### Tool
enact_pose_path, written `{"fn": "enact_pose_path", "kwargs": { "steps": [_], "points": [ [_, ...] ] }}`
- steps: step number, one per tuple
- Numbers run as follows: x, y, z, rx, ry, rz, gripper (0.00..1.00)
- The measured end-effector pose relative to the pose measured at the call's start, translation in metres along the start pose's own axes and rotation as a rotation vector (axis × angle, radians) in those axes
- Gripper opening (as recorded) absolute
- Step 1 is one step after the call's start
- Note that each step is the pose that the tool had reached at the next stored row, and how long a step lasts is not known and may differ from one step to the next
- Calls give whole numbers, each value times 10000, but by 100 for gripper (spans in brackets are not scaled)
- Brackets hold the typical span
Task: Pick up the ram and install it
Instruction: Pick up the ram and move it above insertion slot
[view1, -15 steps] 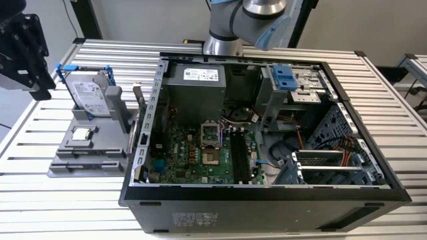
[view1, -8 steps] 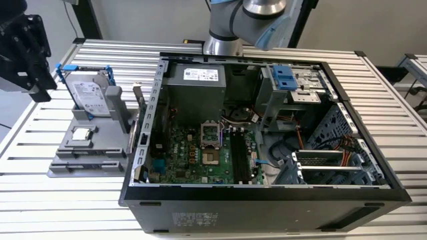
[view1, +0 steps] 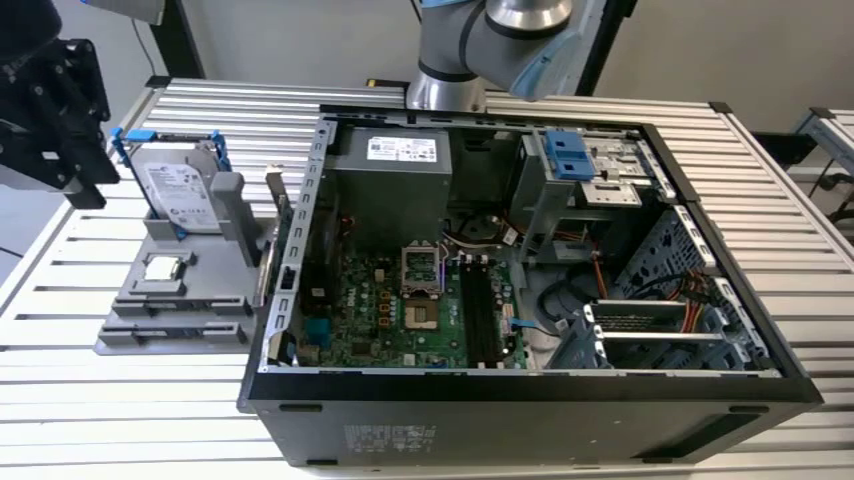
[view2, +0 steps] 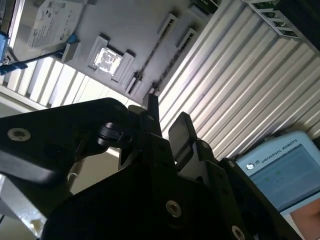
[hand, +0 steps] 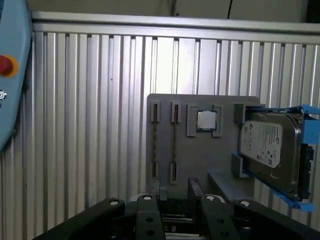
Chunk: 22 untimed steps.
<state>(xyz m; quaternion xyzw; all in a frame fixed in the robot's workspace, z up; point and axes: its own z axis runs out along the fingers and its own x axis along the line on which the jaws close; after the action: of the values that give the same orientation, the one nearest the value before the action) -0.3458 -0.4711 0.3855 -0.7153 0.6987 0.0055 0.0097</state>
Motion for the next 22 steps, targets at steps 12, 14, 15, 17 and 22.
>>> {"fn": "enact_pose_path", "kwargs": {
  "steps": [12,14,15,17,22],
  "points": [
    [3,1,141,-118,-120,26,100],
    [4,1,163,-118,-121,25,100],
    [4,1,172,-119,-120,26,100],
    [4,1,178,-120,-118,26,100],
    [5,1,195,-117,-119,26,100]
  ]
}}
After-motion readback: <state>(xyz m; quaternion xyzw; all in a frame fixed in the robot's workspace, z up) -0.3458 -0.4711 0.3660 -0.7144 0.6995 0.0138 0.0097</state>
